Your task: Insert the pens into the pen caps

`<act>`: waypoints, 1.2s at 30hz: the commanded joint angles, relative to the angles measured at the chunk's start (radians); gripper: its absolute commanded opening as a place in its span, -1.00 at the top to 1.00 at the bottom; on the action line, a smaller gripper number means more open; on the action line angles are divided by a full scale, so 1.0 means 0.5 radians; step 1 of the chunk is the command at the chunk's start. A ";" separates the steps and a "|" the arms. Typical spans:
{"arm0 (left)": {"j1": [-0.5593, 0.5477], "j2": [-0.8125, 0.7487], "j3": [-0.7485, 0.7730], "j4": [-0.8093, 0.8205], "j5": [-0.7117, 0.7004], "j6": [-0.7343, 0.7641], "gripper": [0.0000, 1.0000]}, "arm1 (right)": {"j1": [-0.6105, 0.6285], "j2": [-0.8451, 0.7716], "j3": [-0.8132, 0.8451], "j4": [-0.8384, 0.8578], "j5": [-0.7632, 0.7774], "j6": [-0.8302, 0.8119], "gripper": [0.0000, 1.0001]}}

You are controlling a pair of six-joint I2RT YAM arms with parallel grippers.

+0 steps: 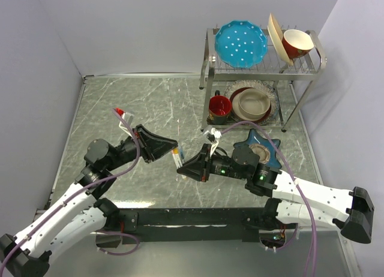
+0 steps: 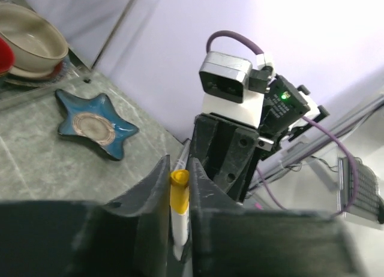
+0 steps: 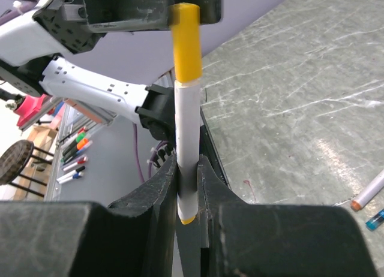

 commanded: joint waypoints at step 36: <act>-0.336 -0.085 -0.658 0.259 -0.122 -0.311 0.98 | -0.453 0.355 0.903 0.085 0.220 -0.221 1.00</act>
